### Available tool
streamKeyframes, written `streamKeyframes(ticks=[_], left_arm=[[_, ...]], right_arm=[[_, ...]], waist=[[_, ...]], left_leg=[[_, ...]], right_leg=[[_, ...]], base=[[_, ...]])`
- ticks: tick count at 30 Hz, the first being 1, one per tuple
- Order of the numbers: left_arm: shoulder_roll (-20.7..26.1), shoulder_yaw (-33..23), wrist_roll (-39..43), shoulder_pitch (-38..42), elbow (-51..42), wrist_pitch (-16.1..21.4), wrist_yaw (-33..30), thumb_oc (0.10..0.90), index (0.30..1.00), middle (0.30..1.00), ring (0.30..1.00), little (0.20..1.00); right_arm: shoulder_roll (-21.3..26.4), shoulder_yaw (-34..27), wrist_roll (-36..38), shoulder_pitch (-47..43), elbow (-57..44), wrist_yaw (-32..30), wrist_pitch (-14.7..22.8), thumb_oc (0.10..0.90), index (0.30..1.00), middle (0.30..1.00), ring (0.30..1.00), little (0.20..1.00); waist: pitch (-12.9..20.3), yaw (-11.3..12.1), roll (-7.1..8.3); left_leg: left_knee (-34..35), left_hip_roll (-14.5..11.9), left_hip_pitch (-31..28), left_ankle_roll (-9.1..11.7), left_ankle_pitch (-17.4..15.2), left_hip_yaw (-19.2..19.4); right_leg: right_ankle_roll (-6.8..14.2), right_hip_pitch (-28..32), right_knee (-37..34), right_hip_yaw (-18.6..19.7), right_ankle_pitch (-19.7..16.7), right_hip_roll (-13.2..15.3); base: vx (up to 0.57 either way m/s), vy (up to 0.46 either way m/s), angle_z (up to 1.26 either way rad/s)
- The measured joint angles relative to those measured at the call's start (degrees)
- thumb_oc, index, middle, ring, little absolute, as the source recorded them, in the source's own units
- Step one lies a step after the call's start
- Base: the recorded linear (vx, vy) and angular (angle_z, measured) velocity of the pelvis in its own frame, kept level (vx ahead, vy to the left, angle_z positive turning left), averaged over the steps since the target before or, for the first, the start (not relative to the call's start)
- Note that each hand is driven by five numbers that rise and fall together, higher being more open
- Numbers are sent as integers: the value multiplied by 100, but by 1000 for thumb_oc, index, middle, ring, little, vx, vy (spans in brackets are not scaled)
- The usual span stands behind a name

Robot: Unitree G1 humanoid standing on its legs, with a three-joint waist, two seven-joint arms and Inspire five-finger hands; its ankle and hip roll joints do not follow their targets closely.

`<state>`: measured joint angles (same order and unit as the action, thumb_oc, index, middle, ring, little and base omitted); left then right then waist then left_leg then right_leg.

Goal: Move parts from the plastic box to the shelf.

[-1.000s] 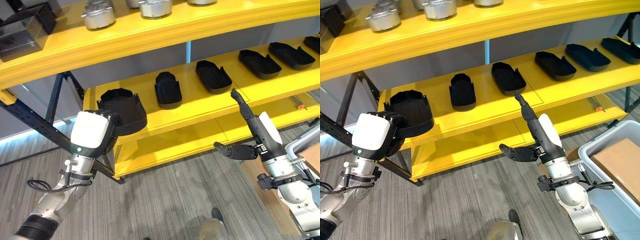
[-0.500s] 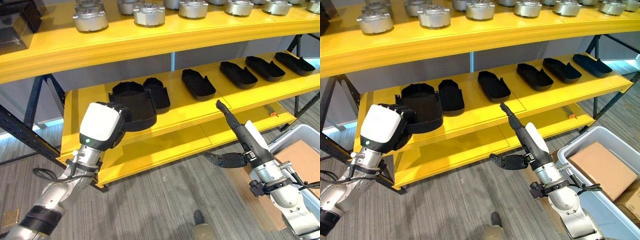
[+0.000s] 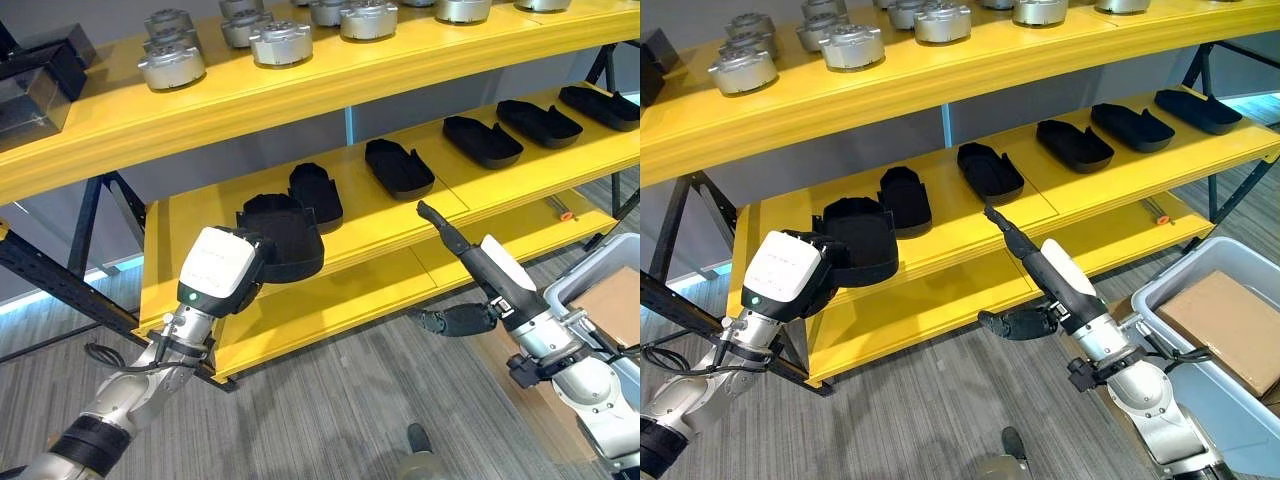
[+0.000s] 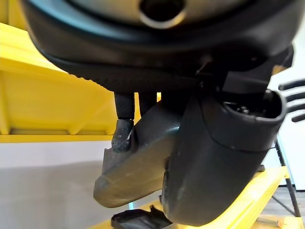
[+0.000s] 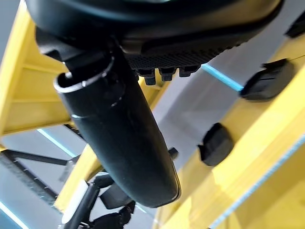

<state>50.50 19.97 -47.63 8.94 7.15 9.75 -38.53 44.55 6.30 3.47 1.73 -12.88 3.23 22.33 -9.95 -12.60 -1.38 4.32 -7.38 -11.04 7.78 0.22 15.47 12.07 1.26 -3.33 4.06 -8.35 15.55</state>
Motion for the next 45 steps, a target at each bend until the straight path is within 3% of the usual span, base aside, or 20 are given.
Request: streamKeyframes(ticks=[4, 5, 7, 8, 9, 11, 12, 13, 14, 15, 16, 17, 19, 22, 23, 26, 31, 37, 44, 45], left_arm=[[22, -1, 6, 272, -33, 22, 26, 400, 300, 300, 300, 300], [37, -23, 7, 354, -46, -3, 38, 400, 300, 300, 300, 300], [33, -93, 1, 347, -55, 2, 103, 400, 300, 300, 300, 300], [-11, -170, -1, 255, -67, 8, 128, 400, 300, 300, 300, 300], [0, -172, -2, 248, -134, -22, 161, 400, 300, 300, 300, 300], [69, -172, -3, 374, -374, -88, 186, 400, 300, 300, 300, 300], [-2, -158, -10, 495, -371, -101, 196, 400, 300, 300, 300, 300], [-56, -150, -10, 521, -368, -124, 240, 400, 300, 300, 300, 300], [-66, -149, -27, 526, -301, -150, 302, 400, 300, 300, 300, 300], [-217, -91, -43, 529, -231, -226, 365, 400, 300, 300, 300, 300], [-253, -59, -40, 608, -173, -219, 396, 400, 300, 300, 300, 300], [-174, 39, -44, 860, -96, -172, 430, 400, 300, 300, 300, 300], [-164, 46, 8, 999, -98, -173, 407, 400, 300, 300, 300, 300], [-171, 57, 14, 1020, -103, -180, 392, 400, 300, 300, 300, 300], [-191, 94, 28, 1019, -94, -233, 409, 400, 300, 300, 300, 300], [-167, 112, 91, 1076, -91, -239, 410, 400, 300, 300, 300, 300], [-168, 130, 246, 1101, -90, -382, 416, 400, 300, 300, 300, 300], [-159, 126, 442, 1099, -124, -459, 419, 400, 300, 300, 300, 300], [-219, 130, 461, 1121, -193, -518, 424, 400, 300, 300, 300, 300], [-226, 140, 462, 1089, -195, -515, 421, 400, 300, 300, 300, 300]], right_arm=[[-188, 116, -116, -23, 14, -327, -72, 900, 1000, 1000, 1000, 1000], [-352, 253, -129, -108, 16, -406, -87, 900, 1000, 1000, 1000, 1000], [-415, 420, -185, -198, 14, -406, -82, 900, 1000, 1000, 1000, 1000], [-441, 509, -253, -153, 9, -403, -89, 900, 1000, 1000, 1000, 1000], [-439, 535, -299, -65, -28, -391, -89, 900, 1000, 1000, 1000, 1000], [-440, 408, -299, -55, -76, -363, -23, 900, 1000, 1000, 1000, 1000], [-498, 299, -306, -76, 9, -344, 26, 900, 1000, 1000, 1000, 1000], [-418, 209, -328, -107, 42, -324, 18, 900, 1000, 1000, 1000, 1000], [-471, 201, -339, -107, 107, -302, 8, 900, 1000, 1000, 1000, 1000], [-419, 166, -337, 81, 94, -273, 40, 900, 1000, 1000, 1000, 1000], [-418, 170, -339, 187, 78, -248, 41, 900, 1000, 1000, 1000, 1000], [-409, 167, -340, 245, 34, -218, 42, 900, 1000, 1000, 1000, 1000], [-410, 168, -335, 249, 3, -176, 132, 900, 1000, 1000, 1000, 1000], [-297, 168, -333, 203, 24, -155, 149, 900, 1000, 1000, 1000, 1000], [-157, 168, -333, 191, 69, -121, 110, 900, 1000, 1000, 1000, 1000], [74, 160, -329, 132, 193, -112, 83, 900, 1000, 1000, 1000, 1000], [103, 61, -329, 40, 231, -3, 56, 900, 1000, 1000, 1000, 1000], [124, -59, -327, 90, 228, 203, 59, 900, 1000, 1000, 1000, 1000], [122, -208, -326, 350, 235, 253, 82, 900, 1000, 1000, 1000, 1000], [116, -265, -324, 373, 238, 249, 82, 900, 1000, 1000, 1000, 1000]], waist=[[-92, 322, 175], [-168, 510, 300], [-213, 631, 376], [-233, 622, 365], [-237, 469, 344], [-207, 277, 452], [-223, 151, 545], [-281, 165, 399], [-394, 192, 411], [-472, 81, 172], [-490, -86, 106], [-462, -210, 195], [-345, -165, 386], [-293, -169, 194], [-285, -152, 58], [-282, -282, 27], [-290, -356, 13], [-299, -486, -16], [-309, -449, -68], [-310, -359, -83]], left_leg=[[-227, 209, 58, -175, -163, -51], [-619, 408, 204, -544, -452, -179], [-1121, 438, 326, -480, -764, -151], [-1200, 415, 277, -473, -854, -161], [-1223, 311, 352, -486, -855, -344], [-1091, 344, 641, -532, -751, -673], [-1483, 575, 815, -611, -778, -722], [-1250, 663, 586, -769, -802, -853], [-900, 744, 278, -911, -710, -824], [-786, 612, 181, -902, -681, -999], [-801, 549, 241, -892, -691, -1228], [-785, 598, 296, -899, -686, -1434], [-716, 752, 278, -819, -738, -1502], [-728, 631, 236, -676, -837, -1582], [-875, 499, 218, -548, -923, -1514], [-1178, 325, 300, -421, -853, -1097], [-1399, 218, 226, -286, -611, -675], [-1487, 180, 208, -234, -597, -533], [-3207, -34, 1194, -37, -582, -487], [-3394, 58, 1380, -149, -876, -630]], right_leg=[[-50, -333, 705, -390, -38, 161], [-119, -855, 1411, -669, -91, 276], [-246, -1033, 1670, -888, -172, 364], [-151, -972, 1879, -772, 315, 210], [-112, -801, 1921, -520, 815, -302], [-396, -659, 1551, -159, 1156, -800], [-283, -657, 1467, -141, 987, -683], [-290, -775, 1808, -45, 876, -712], [-184, -1134, 2659, 51, 954, -709], [-262, -1330, 2559, 574, 1371, -1147], [-233, -1271, 2142, 934, 1362, -1357], [-259, -1329, 1654, 936, 1239, -1402], [-376, -1440, 1557, 656, 1105, -1341], [-653, -1491, 1788, 448, 752, -1433], [-935, -1458, 1960, 311, 752, -1537], [-1158, -1359, 2045, 66, 902, -1583], [-1293, -1072, 2034, -28, 1069, -1622], [-1298, -916, 1951, -144, 1211, -1606], [-1457, -896, 1966, -326, 1348, -1565], [-1479, -870, 1916, -290, 1344, -1594]], base=[[85, 210, -11], [205, 118, -71], [290, 34, -68], [362, -56, 5], [298, -54, 30], [373, -91, 82], [411, -134, 68], [312, -155, 15], [461, -278, -2], [382, -251, 40], [435, -310, 105], [328, -250, 103], [342, -262, 67], [210, -173, 40], [251, -228, 22], [226, -185, 31], [183, -147, 6], [101, -131, 11], [38, -84, 26], [119, 58, -9]])
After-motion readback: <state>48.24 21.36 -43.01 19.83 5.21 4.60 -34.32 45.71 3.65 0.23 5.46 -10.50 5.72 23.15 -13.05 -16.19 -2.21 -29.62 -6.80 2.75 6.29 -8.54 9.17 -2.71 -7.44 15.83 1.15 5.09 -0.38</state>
